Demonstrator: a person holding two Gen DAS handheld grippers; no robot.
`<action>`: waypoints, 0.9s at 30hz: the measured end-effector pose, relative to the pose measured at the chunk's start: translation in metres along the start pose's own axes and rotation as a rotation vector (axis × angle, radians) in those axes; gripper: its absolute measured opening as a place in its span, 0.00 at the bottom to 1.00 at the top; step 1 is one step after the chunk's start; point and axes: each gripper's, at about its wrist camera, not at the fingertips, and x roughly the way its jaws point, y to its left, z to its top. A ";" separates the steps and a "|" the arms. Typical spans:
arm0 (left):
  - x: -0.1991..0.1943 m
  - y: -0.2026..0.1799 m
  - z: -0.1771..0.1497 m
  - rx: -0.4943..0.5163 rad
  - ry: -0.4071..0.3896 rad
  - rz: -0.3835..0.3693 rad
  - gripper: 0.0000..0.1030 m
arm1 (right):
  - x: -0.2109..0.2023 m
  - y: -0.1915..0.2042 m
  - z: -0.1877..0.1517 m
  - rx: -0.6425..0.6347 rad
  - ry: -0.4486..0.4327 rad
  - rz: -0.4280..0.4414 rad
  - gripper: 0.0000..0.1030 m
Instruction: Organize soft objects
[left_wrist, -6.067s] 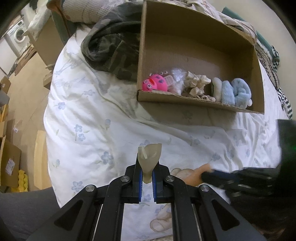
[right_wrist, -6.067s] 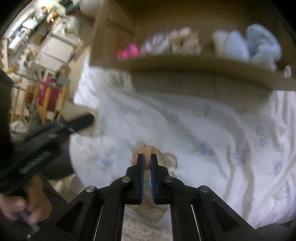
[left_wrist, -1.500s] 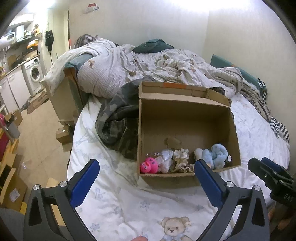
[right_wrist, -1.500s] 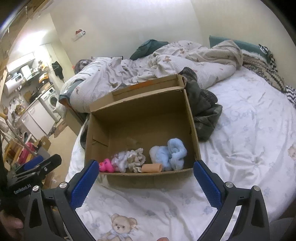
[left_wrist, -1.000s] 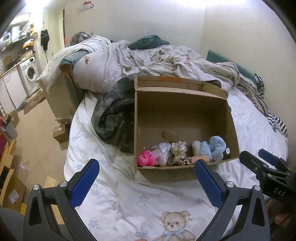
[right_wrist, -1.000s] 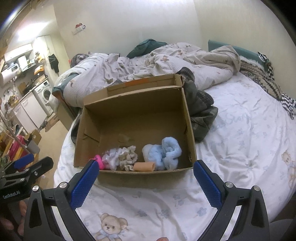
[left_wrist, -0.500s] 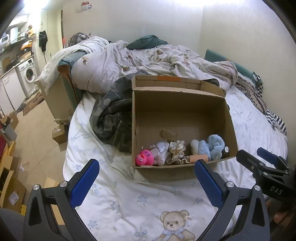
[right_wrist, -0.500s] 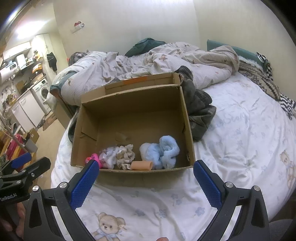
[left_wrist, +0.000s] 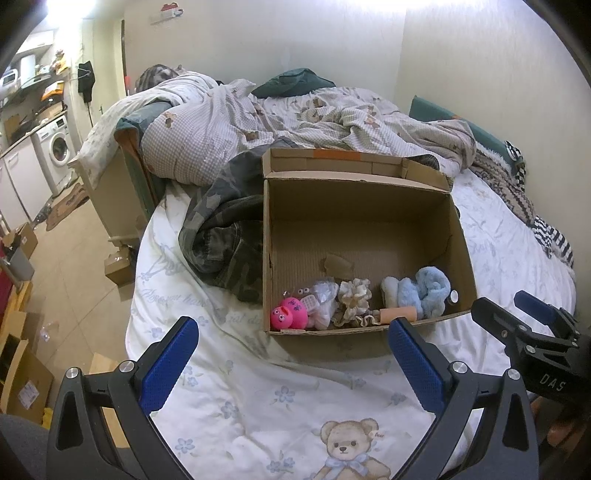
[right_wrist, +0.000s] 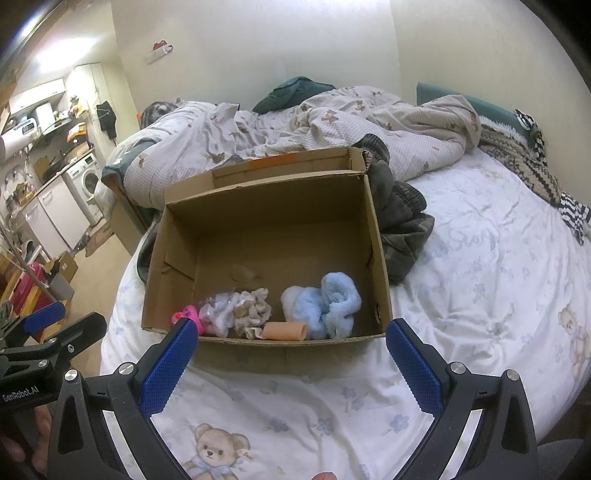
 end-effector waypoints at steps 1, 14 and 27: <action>0.000 -0.001 0.000 -0.001 0.000 -0.001 0.99 | 0.000 0.000 -0.001 0.001 0.000 0.001 1.00; 0.002 0.000 0.001 0.000 -0.002 0.002 0.99 | 0.001 -0.001 0.001 0.003 0.001 -0.003 1.00; 0.005 0.002 0.003 -0.008 0.007 0.009 0.99 | -0.001 -0.002 0.002 0.007 -0.002 0.000 1.00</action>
